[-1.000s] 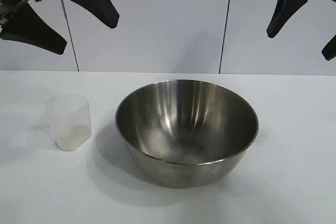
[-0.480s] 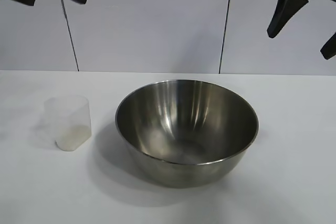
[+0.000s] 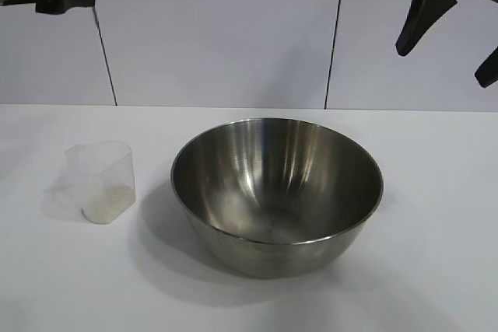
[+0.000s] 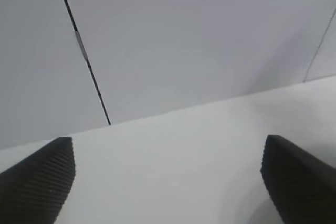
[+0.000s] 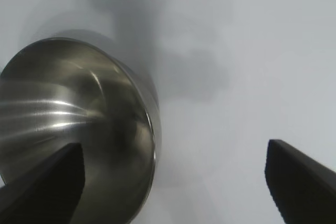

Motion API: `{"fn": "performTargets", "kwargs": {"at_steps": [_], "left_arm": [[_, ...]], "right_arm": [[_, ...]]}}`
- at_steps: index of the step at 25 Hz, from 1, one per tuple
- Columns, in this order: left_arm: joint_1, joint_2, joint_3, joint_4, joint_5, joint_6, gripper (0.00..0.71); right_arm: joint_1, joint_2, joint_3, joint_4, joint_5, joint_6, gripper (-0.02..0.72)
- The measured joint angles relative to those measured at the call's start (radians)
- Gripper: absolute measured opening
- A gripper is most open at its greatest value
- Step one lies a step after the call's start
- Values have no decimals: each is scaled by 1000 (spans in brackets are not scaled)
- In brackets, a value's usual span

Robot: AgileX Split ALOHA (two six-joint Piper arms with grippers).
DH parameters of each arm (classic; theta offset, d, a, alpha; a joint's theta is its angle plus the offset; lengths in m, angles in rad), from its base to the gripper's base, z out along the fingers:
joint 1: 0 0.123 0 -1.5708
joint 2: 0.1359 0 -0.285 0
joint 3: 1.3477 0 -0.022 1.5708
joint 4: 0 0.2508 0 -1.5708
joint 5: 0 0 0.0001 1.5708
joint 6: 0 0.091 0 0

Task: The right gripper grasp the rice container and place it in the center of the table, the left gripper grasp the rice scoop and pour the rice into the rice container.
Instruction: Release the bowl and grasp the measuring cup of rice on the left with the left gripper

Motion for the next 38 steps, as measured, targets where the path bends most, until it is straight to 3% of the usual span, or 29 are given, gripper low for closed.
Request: {"fn": "performTargets", "kwargs": {"at_steps": [2,9,13,18,22,34,38], "left_arm": [[0,0,22,-3,-85,1,694],[0,0,234,-15,-616,1,694],[9,0,334,-17,-759,5,694],[98,16,401,-14,-802,-24,694],[155,120,432,50,-834,-96,694],[168,449,459,138,-839,-224,694],[186,516,458,231,-841,-228,694]], "right_arm": [[0,0,0,0,-2,0,640],[0,0,0,7,-3,0,640],[0,0,0,11,-3,0,640],[0,0,0,12,1,0,640],[0,0,0,14,9,0,640],[0,0,0,14,22,-1,640],[0,0,0,14,22,-1,640]]}}
